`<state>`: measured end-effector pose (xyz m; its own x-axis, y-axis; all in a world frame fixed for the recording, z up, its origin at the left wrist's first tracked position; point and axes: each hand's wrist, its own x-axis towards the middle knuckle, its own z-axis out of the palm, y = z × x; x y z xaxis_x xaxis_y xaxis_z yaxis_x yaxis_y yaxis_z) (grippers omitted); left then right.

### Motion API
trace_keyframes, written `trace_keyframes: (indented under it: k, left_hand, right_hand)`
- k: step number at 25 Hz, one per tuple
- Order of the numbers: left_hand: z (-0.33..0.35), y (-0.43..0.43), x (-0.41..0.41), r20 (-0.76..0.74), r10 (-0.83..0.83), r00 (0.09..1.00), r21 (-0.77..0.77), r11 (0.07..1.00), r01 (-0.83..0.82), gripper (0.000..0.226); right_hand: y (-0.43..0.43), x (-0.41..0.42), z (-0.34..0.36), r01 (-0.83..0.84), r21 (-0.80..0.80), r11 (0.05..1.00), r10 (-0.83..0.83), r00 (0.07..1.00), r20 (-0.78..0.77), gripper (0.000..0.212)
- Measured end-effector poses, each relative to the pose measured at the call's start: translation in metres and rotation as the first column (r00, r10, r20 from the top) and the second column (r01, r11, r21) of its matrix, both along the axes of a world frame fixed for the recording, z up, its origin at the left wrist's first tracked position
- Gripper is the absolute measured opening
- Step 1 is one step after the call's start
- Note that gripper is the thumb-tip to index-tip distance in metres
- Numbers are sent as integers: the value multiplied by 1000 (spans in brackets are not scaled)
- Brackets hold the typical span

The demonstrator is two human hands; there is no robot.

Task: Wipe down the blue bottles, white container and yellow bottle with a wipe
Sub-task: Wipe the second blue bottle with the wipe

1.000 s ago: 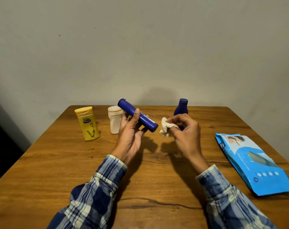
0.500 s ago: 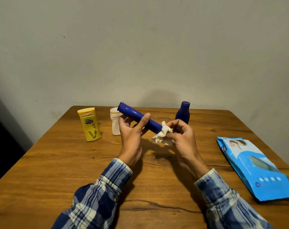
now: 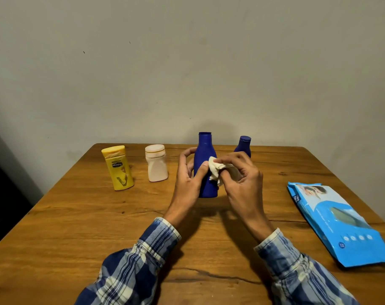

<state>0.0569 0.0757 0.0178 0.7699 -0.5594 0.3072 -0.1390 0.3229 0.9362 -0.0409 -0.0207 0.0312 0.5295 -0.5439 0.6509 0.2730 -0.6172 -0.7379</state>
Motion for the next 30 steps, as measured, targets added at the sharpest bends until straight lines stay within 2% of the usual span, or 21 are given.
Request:
trace_keyframes:
  k: [4, 6, 9, 10, 13, 15, 18, 21, 23, 25, 28, 30]
  left_hand:
    - [-2, 1, -2, 91, -115, 989, 116, 988, 105, 55]
    - [-4, 1, -2, 134, -111, 985, 154, 984, 90, 59]
    - [-5, 3, 0, 166, -86, 982, 152, 986, 61, 60]
    - [-4, 3, -1, 173, -91, 981, 151, 986, 65, 60]
    - [-4, 3, -7, 207, -167, 964, 180, 975, 131, 58]
    - [-2, 3, -12, 167, -240, 956, 185, 960, 208, 53]
    - [5, 5, -17, -61, -343, 937, 28, 938, 345, 46]
    - [5, 6, -16, -276, -355, 893, -129, 935, 332, 64]
    - [5, 7, -13, -394, -321, 862, -167, 947, 276, 76]
    - [2, 7, -10, -445, -321, 836, -204, 945, 254, 72]
    - [-4, 7, -4, -433, -327, 840, -221, 942, 252, 53]
    - [-3, 6, 0, -438, -322, 839, -226, 943, 243, 49]
  right_hand:
    - [-8, -3, 5, 101, -10, 995, -100, 994, 53, 27]
    - [-10, -5, 4, 112, -113, 987, -109, 993, 36, 29]
    - [-11, -5, 3, 28, -331, 943, -52, 997, -64, 27]
    - [-12, -5, 4, 47, -338, 940, -67, 996, -50, 26]
    - [-17, -9, 8, 227, -220, 949, -213, 973, 87, 31]
    - [-17, -10, 9, 269, -225, 937, -252, 962, 100, 36]
    - [-13, -7, 7, 179, -364, 914, -198, 980, -16, 35]
    - [-5, -5, 5, 47, -549, 835, -162, 973, -164, 28]
    - [2, -6, 4, -88, -605, 791, -120, 948, -294, 28]
    - [6, -7, 5, -204, -608, 767, -80, 910, -407, 31]
    - [8, -12, 10, -357, -541, 762, 13, 843, -538, 24]
    - [3, -15, 15, -426, -489, 762, 46, 787, -615, 20]
